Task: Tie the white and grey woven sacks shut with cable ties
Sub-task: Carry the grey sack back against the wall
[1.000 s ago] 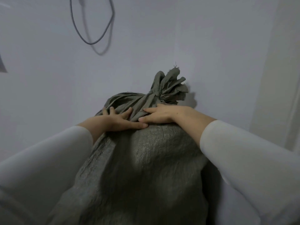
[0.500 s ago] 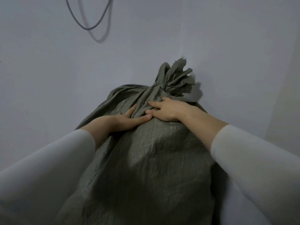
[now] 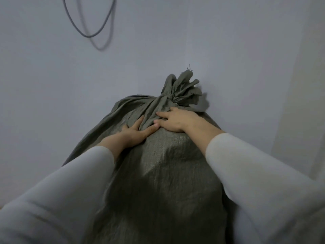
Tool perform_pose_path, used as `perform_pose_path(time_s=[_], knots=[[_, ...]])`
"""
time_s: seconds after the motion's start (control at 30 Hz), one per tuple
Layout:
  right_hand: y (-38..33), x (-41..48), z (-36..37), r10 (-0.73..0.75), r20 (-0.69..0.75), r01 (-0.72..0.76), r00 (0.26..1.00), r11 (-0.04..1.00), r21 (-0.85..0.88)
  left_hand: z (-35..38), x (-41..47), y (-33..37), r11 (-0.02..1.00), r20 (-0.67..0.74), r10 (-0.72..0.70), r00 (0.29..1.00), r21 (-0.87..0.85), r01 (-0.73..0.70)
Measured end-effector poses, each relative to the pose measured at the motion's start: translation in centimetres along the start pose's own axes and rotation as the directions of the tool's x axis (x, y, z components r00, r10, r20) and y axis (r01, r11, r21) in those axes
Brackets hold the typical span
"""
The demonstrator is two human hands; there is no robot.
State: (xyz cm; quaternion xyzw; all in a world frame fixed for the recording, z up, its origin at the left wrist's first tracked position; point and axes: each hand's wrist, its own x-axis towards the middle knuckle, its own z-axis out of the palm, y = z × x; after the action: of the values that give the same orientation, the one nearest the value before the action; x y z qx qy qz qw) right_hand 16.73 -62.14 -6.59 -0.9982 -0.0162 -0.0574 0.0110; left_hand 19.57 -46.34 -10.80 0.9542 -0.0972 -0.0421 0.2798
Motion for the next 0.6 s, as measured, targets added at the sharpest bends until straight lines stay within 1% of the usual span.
perform_pose_path(time_s=[0.07, 0.13, 0.2, 0.3, 0.37, 0.43, 0.53, 0.6], knots=[[-0.1, -0.7, -0.2, -0.006, 0.005, 0.006, 1.000, 1.000, 0.018, -0.1, -1.1, 0.0, 1.000, -0.009, -0.015, 1.000, 0.027, 0.015], [-0.3, -1.9, -0.7, 0.003, -0.004, -0.003, 1.000, 1.000, 0.010, -0.4, -2.3, 0.1, 0.995, -0.023, -0.025, 0.999, 0.091, 0.027], [-0.7, -3.3, -0.9, 0.017, -0.062, -0.017, 0.998, 1.000, 0.004, -0.8, -3.8, 0.2, 0.992, -0.055, -0.029, 0.998, 0.123, 0.036], [-1.8, -6.4, 0.0, -0.005, -0.186, 0.003, 0.983, 1.000, -0.009, -0.4, -6.9, 0.3, 0.997, -0.118, -0.043, 0.992, 0.052, 0.049], [-2.4, -9.1, 1.2, -0.081, -0.248, 0.066, 0.965, 0.995, -0.070, 0.5, -9.8, 0.2, 0.998, -0.149, -0.043, 0.988, 0.028, 0.047], [-3.0, -12.0, 2.5, -0.154, -0.302, 0.131, 0.941, 0.987, -0.094, 1.5, -13.1, -0.1, 0.999, -0.186, -0.051, 0.981, 0.007, 0.053], [-4.4, -16.7, 4.8, -0.247, -0.346, 0.233, 0.905, 0.969, -0.083, 3.4, -17.9, -0.9, 0.997, -0.210, -0.071, 0.975, -0.009, 0.071], [-5.7, -19.8, 6.8, -0.315, -0.348, 0.317, 0.883, 0.947, -0.054, 5.1, -21.3, -1.7, 0.997, -0.215, -0.078, 0.974, -0.001, 0.079]])
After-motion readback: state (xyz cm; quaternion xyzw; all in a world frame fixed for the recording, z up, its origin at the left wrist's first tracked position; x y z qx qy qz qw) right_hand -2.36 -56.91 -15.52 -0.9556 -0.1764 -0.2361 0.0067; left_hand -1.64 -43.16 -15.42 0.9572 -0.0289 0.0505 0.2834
